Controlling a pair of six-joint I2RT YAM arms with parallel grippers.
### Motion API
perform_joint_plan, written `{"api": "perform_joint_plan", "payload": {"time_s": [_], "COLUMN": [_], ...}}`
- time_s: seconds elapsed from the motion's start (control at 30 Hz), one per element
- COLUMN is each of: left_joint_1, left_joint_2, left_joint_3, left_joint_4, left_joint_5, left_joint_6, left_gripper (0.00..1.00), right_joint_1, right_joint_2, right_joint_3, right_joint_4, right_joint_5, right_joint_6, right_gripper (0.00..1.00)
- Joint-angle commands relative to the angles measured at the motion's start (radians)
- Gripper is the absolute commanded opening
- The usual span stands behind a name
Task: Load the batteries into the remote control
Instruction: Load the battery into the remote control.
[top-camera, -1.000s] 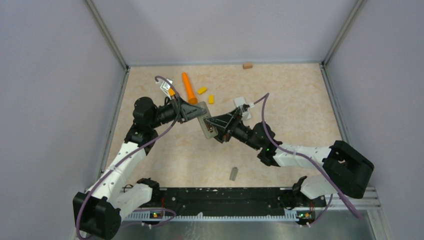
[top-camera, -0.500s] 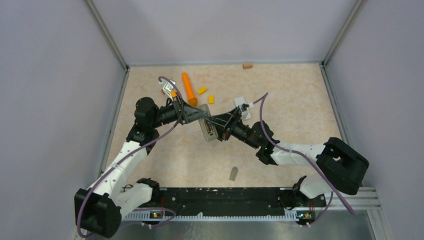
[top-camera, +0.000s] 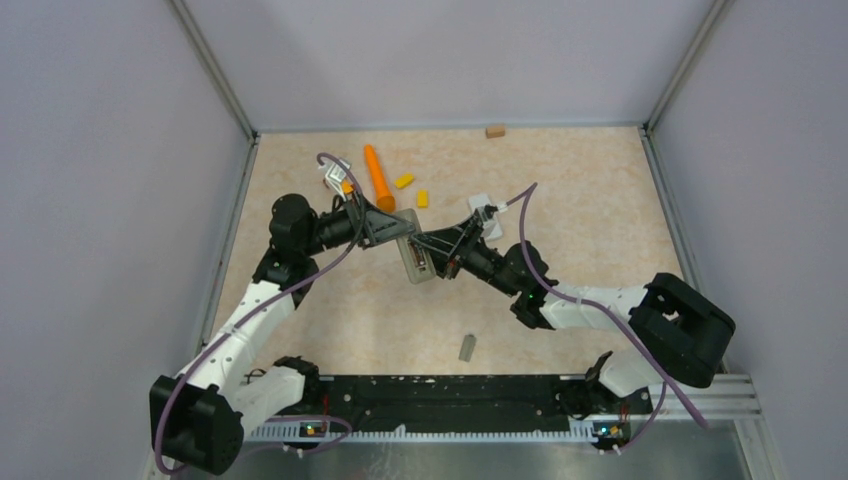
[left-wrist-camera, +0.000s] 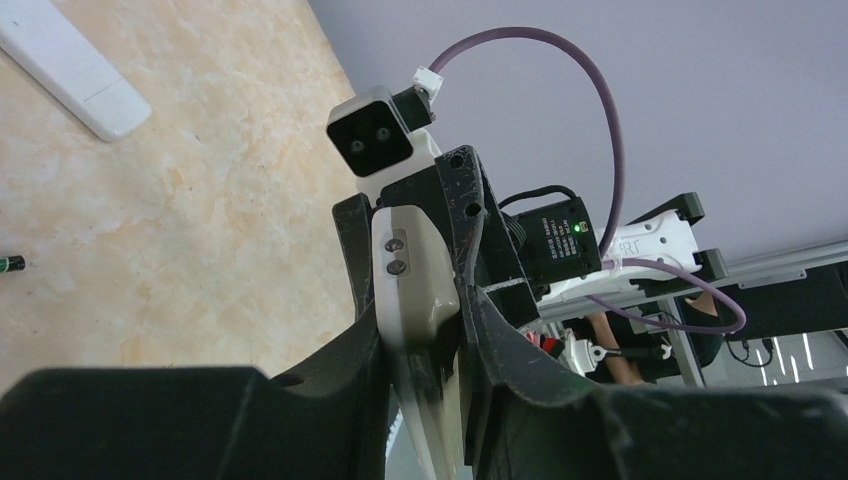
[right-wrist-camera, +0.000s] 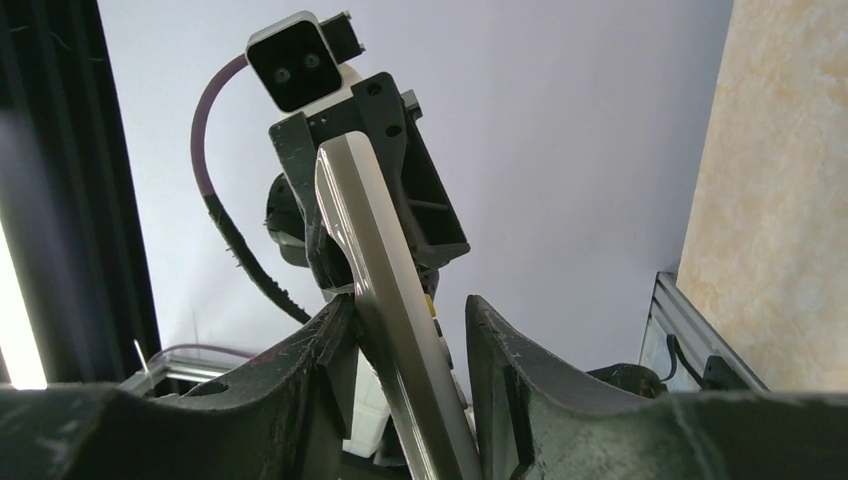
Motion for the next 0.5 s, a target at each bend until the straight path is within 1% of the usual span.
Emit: {"api": "perform_joint_plan", "payload": {"time_s": [0.0, 0.23, 0.47], "left_joint_1": [-0.003, 0.006, 0.011], "left_joint_2": [0.006, 0.008, 0.02], "left_joint_3": [0.065, 0.103, 0.124], "left_joint_4": [-0.032, -0.086, -0.09], "left_joint_5": [-0.005, -0.005, 0.014], "left_joint_6": [0.02, 0.0, -0.063], "left_gripper": [0.0, 0.0, 0.0], "right_joint_1": [-0.006, -0.006, -0.006], "right_joint_2": [-0.008, 0.004, 0.003], "right_joint_3": [0.001, -0.028, -0.072], "right_joint_4": [0.09, 0.127, 0.17], "right_joint_5": [-0.021, -0.079, -0.119], "right_joint_6": [-0.051, -0.096, -0.109], "right_gripper": [0.32, 0.3, 0.29]}}
